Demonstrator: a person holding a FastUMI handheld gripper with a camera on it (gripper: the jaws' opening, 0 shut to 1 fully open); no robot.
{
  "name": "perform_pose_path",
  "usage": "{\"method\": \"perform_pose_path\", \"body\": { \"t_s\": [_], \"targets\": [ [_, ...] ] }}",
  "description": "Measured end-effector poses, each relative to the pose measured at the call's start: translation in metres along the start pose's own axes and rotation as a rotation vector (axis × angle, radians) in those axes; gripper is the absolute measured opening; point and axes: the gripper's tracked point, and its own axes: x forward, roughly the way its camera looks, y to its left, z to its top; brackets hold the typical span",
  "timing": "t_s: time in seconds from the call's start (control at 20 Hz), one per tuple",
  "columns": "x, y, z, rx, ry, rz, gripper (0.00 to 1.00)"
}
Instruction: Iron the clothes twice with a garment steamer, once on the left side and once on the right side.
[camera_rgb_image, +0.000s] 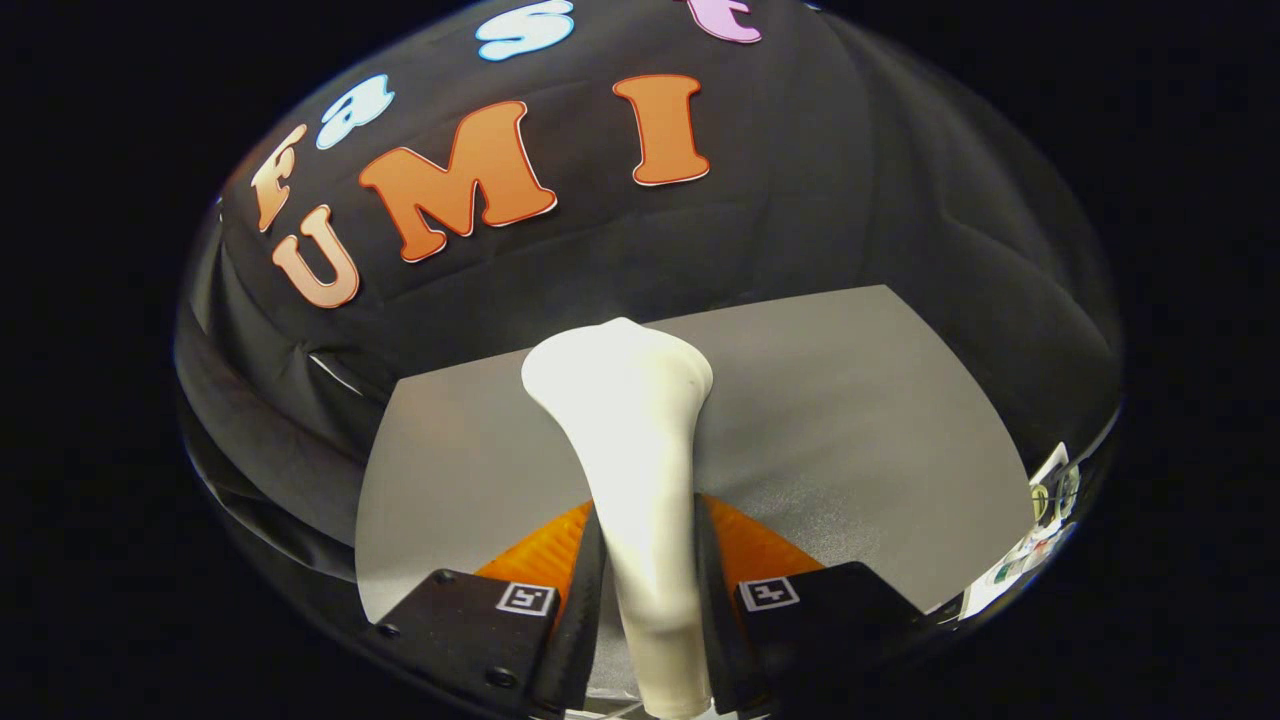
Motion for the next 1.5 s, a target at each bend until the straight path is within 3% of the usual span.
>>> {"method": "perform_pose_path", "body": {
  "t_s": [0.4,0.75,0.9,1.15,1.5],
  "targets": [
    [-0.021,0.002,0.011,-0.033,-0.088,-0.03,0.5],
    [-0.083,0.018,0.017,0.038,-0.247,-0.07,0.49],
    [-0.115,0.043,0.008,0.108,-0.301,-0.052,0.49],
    [-0.168,0.091,-0.011,0.144,-0.401,-0.114,0.49],
    [-0.246,0.192,-0.044,0.157,-0.558,-0.139,0.49]
  ]
}}
